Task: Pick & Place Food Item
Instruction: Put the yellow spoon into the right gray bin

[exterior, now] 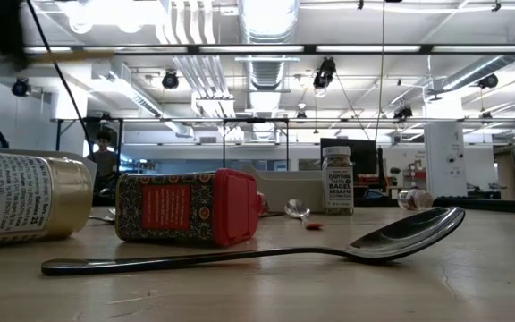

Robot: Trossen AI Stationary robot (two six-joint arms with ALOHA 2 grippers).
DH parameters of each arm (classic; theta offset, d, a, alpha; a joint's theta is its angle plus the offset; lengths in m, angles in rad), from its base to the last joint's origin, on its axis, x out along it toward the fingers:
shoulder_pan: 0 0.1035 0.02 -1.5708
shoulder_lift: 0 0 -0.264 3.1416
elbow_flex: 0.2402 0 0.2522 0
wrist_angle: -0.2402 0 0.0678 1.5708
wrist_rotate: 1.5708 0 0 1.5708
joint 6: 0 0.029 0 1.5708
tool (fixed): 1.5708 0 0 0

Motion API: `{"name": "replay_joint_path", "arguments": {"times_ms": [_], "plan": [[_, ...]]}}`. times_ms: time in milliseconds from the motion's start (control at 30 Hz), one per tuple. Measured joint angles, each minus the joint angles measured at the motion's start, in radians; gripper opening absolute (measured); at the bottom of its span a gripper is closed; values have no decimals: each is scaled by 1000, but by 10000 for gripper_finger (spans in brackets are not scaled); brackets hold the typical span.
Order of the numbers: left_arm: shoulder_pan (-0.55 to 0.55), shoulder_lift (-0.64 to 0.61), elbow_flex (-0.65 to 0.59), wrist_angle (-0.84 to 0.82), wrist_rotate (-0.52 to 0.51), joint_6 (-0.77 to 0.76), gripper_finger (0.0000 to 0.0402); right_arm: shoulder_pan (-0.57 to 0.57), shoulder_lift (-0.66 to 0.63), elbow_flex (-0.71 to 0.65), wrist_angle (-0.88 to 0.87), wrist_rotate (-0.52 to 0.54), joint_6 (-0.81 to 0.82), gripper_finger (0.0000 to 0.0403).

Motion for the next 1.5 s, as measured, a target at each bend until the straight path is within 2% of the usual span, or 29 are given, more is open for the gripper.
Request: {"name": "replay_joint_path", "arguments": {"times_ms": [100, 300, 367, 433, 533, 633, 733, 867, 1000, 1333, 1500], "plan": [[112, -25, 79, -23, -120, 224, 24, -14, 0, 0, 0, 6, -35, 343], [523, -28, 201, 85, -128, 839, 24, -90, 0, 0, -12, 6, -99, 343], [664, -28, 207, 178, -67, 1015, 24, -122, 0, 0, -36, 6, -110, 343], [783, -28, 198, 286, 48, 1151, 24, -153, 0, 0, -73, 7, -109, 343], [892, -21, 158, 445, 177, 1279, 24, -192, 0, 0, -133, 7, -92, 343], [939, -2, 116, 563, 231, 1355, 24, -218, 0, 0, -167, 8, -71, 343], [956, 32, 100, 632, 234, 1411, 24, -224, 0, 0, -177, 8, -32, 343], [959, 100, 111, 687, 245, 1472, 24, -223, 0, 0, -158, 5, -31, 343], [975, 174, 152, 761, 301, 1528, 24, -223, 0, 0, -154, 5, -32, 343], [1053, 400, 324, 757, 429, 1624, 24, -241, -2, 41, -196, 5, -66, 343], [1084, 501, 408, 710, 454, 1681, 24, -240, -2, 89, -258, 5, -116, 343]]}}
